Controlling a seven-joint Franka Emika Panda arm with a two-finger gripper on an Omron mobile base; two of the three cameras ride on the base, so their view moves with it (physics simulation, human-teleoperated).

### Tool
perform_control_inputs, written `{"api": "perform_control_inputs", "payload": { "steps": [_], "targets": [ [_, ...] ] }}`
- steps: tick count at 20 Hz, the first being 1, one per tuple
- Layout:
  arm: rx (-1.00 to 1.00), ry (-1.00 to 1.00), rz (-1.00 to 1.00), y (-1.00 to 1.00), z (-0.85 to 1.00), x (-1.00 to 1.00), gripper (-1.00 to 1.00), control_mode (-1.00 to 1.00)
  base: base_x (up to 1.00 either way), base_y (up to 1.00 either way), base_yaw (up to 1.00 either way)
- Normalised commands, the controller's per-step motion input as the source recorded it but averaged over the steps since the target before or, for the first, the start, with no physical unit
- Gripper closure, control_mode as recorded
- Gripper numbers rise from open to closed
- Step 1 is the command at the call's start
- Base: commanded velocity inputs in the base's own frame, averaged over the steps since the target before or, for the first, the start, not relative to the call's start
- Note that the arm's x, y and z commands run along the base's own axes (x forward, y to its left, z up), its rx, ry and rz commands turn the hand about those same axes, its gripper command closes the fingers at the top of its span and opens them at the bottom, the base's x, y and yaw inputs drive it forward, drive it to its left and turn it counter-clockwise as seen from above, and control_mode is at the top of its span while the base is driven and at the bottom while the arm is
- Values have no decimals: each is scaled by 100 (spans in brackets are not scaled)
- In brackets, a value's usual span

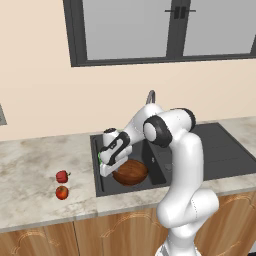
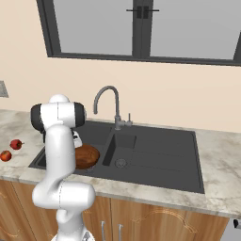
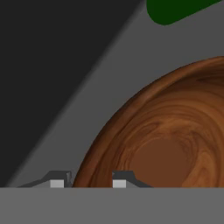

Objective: Remove the bell pepper and apple from the sink. Then move the bowl and cup from the counter to the sink for washing.

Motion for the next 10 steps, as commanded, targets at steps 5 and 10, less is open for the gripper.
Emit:
{"api": "perform_control_inputs", "payload": {
  "steps": [5, 10],
  "targets": [
    [0, 0, -13, -1, -26, -4, 100, -100, 0, 0, 0],
    [0, 0, -16, 0, -27, -2, -100, -100, 0, 0, 0]
  ]
}}
